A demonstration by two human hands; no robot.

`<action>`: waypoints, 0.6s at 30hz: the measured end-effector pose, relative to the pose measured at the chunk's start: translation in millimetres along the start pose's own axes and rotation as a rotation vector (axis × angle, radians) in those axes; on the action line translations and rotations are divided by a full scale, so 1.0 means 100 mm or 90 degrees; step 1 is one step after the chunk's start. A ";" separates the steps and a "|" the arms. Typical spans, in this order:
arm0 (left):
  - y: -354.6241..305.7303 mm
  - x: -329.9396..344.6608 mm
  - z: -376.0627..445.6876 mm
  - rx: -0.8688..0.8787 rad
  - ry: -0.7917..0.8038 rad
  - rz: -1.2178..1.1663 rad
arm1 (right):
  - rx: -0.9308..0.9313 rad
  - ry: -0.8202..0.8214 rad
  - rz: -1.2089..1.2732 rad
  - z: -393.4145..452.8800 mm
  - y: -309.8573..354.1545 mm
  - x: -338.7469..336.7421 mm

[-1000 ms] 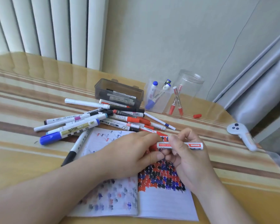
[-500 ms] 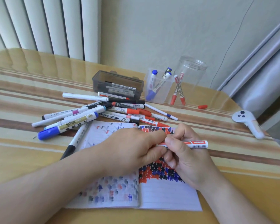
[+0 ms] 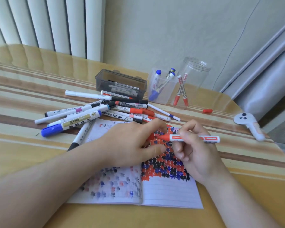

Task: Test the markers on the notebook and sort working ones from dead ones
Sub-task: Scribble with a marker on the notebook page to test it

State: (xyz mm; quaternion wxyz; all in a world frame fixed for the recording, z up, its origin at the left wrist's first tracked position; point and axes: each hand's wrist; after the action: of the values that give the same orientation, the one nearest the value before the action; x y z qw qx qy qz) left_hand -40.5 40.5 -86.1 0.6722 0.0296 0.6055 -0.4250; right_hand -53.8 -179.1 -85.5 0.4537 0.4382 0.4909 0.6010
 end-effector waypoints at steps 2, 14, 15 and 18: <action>0.03 -0.04 -0.01 -0.010 0.019 -0.011 | 0.028 -0.049 0.069 0.01 0.06 -0.09; 0.04 -0.01 -0.01 -0.002 0.124 0.035 | 0.051 0.084 -0.291 -0.68 0.13 0.11; 0.04 0.00 0.00 -0.009 0.126 0.035 | 0.053 0.072 -0.303 -0.70 0.10 0.14; 0.03 0.00 0.01 -0.019 0.117 0.027 | 0.068 0.035 -0.349 -0.69 0.05 0.17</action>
State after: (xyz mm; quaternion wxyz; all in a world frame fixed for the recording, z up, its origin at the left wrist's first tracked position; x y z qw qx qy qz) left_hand -37.8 42.1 -87.7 0.6233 0.0715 0.6698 -0.3971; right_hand -124.8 -176.7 -88.4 0.5620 0.2959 0.6344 0.4406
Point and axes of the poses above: each hand's wrist, its own z-axis towards the middle knuckle, its own x-axis out of the palm, y = z × x, and after that the axes turned 1 degree about -z, right-handed
